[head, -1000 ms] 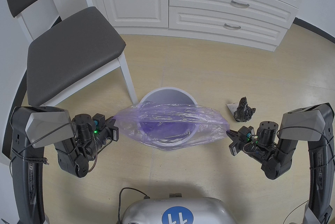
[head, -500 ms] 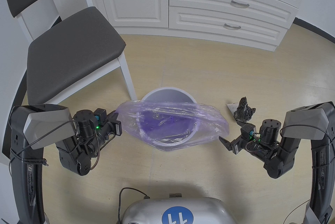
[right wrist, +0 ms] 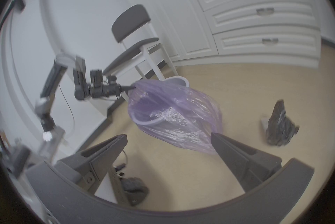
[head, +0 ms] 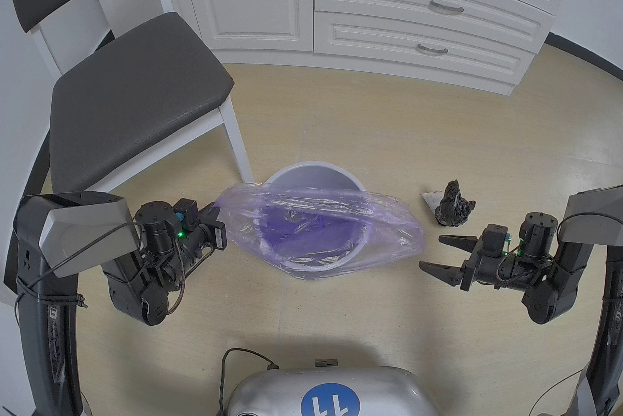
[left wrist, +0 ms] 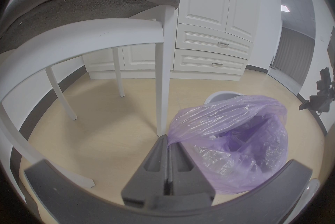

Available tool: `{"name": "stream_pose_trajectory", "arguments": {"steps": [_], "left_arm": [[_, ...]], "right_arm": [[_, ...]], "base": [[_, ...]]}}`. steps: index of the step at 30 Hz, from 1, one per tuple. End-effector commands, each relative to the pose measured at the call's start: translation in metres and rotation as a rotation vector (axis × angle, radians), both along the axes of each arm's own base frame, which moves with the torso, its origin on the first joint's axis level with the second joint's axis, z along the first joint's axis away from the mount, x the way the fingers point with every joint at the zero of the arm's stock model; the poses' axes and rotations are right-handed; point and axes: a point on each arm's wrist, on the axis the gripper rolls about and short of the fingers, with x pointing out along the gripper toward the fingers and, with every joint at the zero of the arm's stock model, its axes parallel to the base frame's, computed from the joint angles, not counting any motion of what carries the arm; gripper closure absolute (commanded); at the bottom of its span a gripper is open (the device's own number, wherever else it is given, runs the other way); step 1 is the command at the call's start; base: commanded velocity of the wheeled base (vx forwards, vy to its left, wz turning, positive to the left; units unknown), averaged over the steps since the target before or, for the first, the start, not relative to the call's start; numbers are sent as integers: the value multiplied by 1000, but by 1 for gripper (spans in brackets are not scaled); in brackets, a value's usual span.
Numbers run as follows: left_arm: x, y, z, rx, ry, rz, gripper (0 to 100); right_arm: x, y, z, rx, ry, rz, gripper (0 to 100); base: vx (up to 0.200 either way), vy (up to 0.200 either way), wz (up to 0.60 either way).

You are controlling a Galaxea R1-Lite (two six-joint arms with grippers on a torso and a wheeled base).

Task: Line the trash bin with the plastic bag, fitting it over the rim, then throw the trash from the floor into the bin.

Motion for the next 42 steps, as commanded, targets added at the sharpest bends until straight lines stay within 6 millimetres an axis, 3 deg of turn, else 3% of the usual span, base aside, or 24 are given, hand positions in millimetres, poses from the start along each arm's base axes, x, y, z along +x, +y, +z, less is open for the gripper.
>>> {"name": "stream_pose_trajectory", "arguments": {"steps": [1,5,10,11,15,19,21,22,24,28,31,35,42], "left_arm": [[0,0,0,1,1,1,100],[0,0,-1,1,1,1,100],[-2,0,-2,8,10,-1,100],[-2,0,-2,10,10,-1,0],[-3,-1,0,7,7,-2,0],[-12,0,7,10,8,-10,0],[-19,1,13,12,14,-21,0],[-24,3,17,15,18,-24,0],[-26,1,18,15,18,-29,0],[-33,0,22,19,23,-38,0],[-40,-7,29,17,17,-63,0],[-55,-17,38,19,17,-103,0],[-63,-14,57,5,-29,-102,0]], "right_arm": [[4,-9,19,106,30,-3,0],[12,4,24,104,-6,-65,0],[26,48,40,103,-119,-290,0],[25,54,41,101,-128,-320,0],[12,85,62,66,-231,-397,0],[8,98,70,-21,-331,-466,0],[12,108,85,-36,-424,-471,0],[17,121,105,-110,-487,-452,0],[17,126,119,-181,-502,-435,0],[-3,150,144,-354,-509,-312,0],[-12,169,144,-525,-582,-197,0],[-9,187,120,-725,-684,-93,0],[-10,221,79,-793,-675,11,0]], "base": [[0,0,0],[0,0,0],[0,0,0],[0,0,0],[0,0,0],[0,0,0],[0,0,0],[0,0,0],[0,0,0],[0,0,0],[0,0,0],[0,0,0],[0,0,0]]}}
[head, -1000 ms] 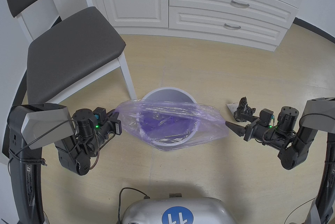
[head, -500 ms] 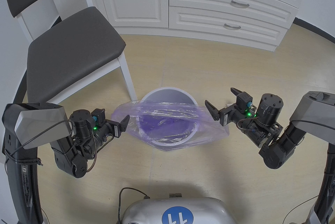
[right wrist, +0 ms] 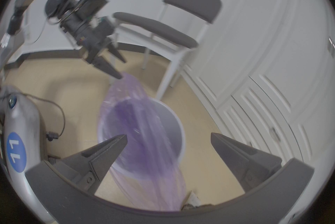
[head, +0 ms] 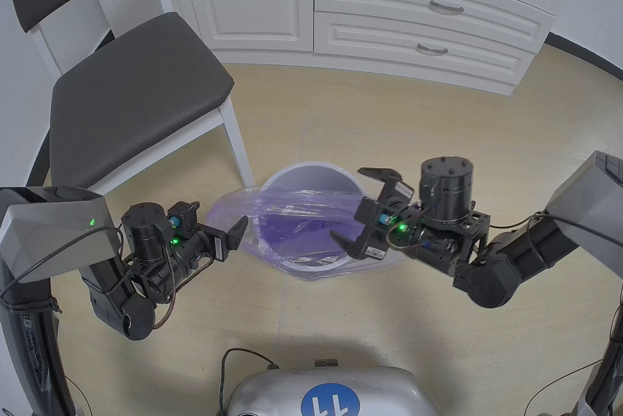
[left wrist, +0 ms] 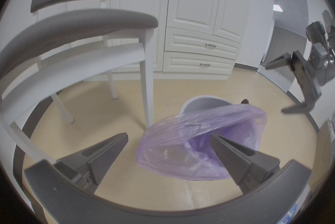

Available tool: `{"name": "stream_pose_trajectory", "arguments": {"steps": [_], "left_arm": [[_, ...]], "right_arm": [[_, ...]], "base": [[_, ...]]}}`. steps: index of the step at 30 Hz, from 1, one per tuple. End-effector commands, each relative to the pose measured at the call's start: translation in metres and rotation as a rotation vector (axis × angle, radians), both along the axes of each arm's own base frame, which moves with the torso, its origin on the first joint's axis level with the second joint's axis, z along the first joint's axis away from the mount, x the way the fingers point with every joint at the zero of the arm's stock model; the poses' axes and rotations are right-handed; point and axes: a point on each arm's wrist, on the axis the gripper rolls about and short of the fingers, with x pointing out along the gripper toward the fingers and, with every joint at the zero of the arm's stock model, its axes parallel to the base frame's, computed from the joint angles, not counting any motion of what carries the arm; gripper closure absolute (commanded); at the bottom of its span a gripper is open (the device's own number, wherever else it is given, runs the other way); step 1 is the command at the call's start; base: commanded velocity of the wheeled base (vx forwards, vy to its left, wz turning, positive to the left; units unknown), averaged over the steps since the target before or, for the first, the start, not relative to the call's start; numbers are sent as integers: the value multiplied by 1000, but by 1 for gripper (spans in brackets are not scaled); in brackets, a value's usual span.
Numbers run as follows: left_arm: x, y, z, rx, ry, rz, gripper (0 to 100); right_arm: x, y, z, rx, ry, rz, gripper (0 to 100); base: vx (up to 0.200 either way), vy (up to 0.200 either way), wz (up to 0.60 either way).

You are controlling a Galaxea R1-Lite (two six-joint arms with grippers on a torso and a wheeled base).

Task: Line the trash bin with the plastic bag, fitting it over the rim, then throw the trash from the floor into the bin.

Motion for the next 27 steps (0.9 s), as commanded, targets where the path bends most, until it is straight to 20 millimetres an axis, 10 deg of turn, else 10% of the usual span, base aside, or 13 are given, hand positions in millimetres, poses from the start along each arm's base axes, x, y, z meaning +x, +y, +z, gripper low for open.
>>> {"name": "stream_pose_trajectory", "arguments": {"steps": [1,20,21,27], "left_arm": [[-17,-3,29,-20,-58,-24,0],[-20,0,40,-29,-89,-19,0],[-20,0,40,-29,-89,-19,0],[-19,-1,41,-30,-93,-19,0]], "right_arm": [[-2,40,-23,-66,13,83,0],[47,56,-62,-79,39,19,0],[47,56,-62,-79,39,19,100],[70,59,-46,-25,2,-18,100]], "base": [[0,0,0],[0,0,0],[0,0,0],[0,0,0]]}}
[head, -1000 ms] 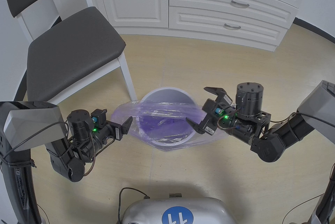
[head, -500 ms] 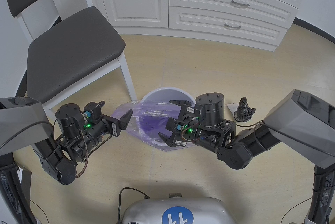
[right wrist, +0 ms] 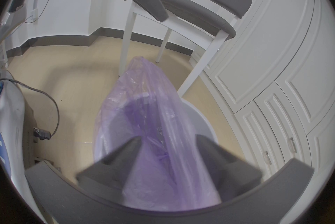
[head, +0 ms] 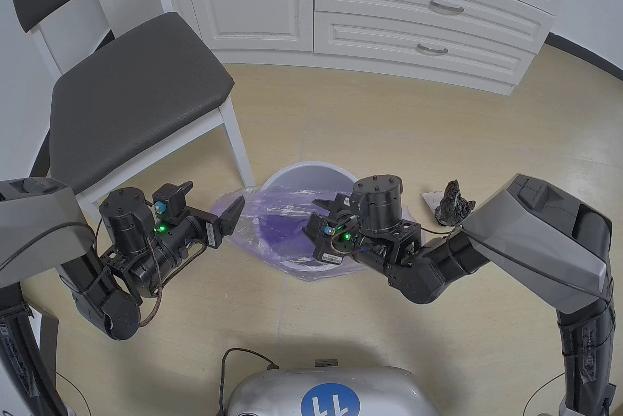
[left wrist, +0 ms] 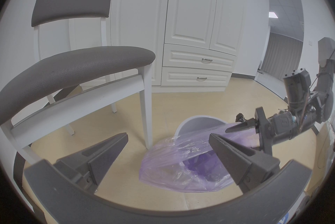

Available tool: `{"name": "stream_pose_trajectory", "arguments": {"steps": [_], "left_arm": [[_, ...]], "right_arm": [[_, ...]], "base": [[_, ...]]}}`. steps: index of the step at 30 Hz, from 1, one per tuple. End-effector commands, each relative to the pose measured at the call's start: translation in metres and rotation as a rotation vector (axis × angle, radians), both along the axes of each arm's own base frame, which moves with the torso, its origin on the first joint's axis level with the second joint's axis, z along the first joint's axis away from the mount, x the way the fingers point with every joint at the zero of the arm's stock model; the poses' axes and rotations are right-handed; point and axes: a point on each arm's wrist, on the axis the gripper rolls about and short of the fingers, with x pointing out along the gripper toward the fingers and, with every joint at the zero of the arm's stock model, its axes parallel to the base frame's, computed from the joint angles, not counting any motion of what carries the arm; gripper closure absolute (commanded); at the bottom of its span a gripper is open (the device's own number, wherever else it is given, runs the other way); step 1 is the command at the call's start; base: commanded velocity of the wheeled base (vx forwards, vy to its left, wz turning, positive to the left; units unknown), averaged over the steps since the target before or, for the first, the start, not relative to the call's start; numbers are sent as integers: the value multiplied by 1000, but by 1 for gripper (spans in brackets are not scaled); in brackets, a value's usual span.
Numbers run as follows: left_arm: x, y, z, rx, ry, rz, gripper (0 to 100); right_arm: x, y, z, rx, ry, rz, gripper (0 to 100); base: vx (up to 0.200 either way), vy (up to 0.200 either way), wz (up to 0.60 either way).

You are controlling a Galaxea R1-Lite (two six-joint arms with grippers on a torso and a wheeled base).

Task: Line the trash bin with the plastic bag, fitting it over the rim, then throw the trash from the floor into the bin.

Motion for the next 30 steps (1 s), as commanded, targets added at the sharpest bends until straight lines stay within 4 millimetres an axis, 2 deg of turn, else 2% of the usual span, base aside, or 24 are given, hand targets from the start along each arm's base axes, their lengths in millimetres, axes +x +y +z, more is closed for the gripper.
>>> {"name": "stream_pose_trajectory", "arguments": {"steps": [1,5,11,12,15,17,19,20,24,30], "left_arm": [[0,0,1,-1,-4,0,0],[1,0,1,-1,-4,2,0],[1,0,1,-2,-7,3,0],[1,0,2,-3,-9,2,0],[1,0,1,-3,-8,3,0],[2,-1,1,-5,-9,4,0],[2,-1,1,-5,-9,4,0],[2,-1,1,-5,-9,4,0],[3,-1,1,-6,-13,4,0],[4,-1,2,-8,-19,3,0]], "right_arm": [[22,0,9,37,-28,-35,100],[33,-4,24,75,-46,-59,100],[54,-4,62,175,-107,-105,100],[54,-4,62,177,-108,-109,100],[73,2,70,255,-149,-166,100],[87,2,71,291,-177,-197,100],[88,2,71,295,-179,-200,100],[96,2,46,271,-117,-233,100],[98,4,31,313,-78,-250,100],[97,6,40,388,-138,-254,100]], "base": [[0,0,0],[0,0,0],[0,0,0],[0,0,0],[0,0,0],[0,0,0],[0,0,0],[0,0,0],[0,0,0],[0,0,0]]}}
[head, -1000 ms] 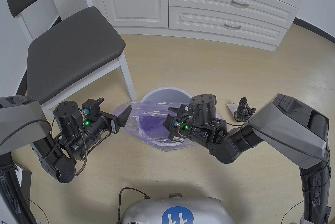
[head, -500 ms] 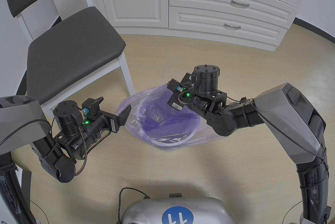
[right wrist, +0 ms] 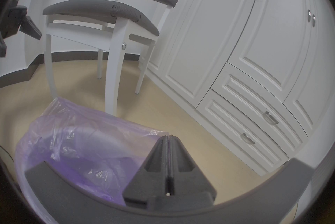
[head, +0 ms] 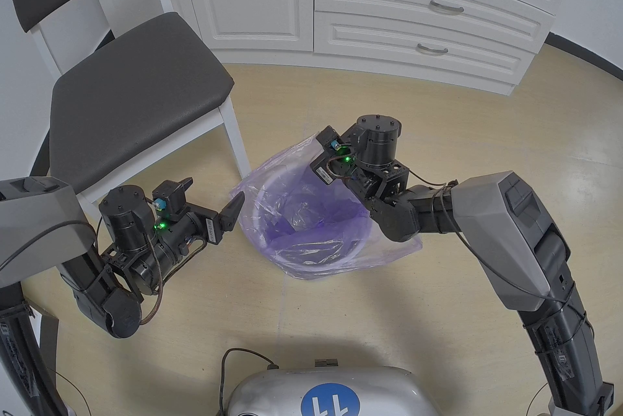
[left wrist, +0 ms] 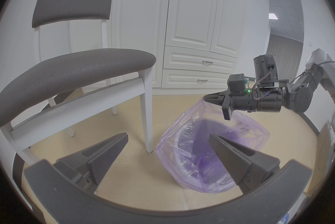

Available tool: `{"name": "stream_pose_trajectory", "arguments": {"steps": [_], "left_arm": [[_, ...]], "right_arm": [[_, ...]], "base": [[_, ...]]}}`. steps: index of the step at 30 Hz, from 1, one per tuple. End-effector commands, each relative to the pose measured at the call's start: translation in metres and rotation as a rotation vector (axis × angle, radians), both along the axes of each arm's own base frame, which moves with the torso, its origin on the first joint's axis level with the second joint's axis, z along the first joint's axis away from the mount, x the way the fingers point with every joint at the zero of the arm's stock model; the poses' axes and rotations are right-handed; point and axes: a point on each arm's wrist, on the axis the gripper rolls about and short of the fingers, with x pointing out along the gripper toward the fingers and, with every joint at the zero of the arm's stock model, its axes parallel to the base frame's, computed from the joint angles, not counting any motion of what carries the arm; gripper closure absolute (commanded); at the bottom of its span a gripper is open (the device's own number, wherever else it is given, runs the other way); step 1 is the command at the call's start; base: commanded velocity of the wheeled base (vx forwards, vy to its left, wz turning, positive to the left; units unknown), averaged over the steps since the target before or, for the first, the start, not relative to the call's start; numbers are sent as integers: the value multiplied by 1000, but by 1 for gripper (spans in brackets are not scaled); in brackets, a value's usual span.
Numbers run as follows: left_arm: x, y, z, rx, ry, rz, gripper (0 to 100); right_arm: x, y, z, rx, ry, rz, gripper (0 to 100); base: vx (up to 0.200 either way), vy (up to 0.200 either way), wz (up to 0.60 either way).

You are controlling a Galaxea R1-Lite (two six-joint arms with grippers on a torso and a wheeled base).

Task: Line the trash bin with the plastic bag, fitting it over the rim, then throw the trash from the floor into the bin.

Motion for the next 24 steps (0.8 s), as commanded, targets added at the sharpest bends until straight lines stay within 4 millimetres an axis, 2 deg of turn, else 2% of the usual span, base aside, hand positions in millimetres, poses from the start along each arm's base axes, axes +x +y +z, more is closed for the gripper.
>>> {"name": "stream_pose_trajectory", "arguments": {"steps": [1,10,11,14,15,16,21,24], "left_arm": [[1,0,-1,0,0,2,0],[1,0,-2,0,1,2,0],[1,0,-1,0,0,2,0],[2,0,-1,-3,-4,5,0],[2,0,0,-4,-7,8,0],[2,0,0,-5,-8,8,0],[2,1,2,-6,-13,10,0],[1,0,3,-7,-14,8,0]], "right_arm": [[2,3,-12,7,-7,-11,100],[-4,13,-6,61,-86,8,100],[-8,16,-1,80,-99,15,0],[-12,17,13,109,-116,20,0],[-18,19,27,120,-133,27,0],[-22,19,32,117,-127,33,0],[-36,14,33,80,-74,40,0],[-53,0,39,47,-22,37,0]], "base": [[0,0,0],[0,0,0],[0,0,0],[0,0,0],[0,0,0],[0,0,0],[0,0,0],[0,0,0]]}}
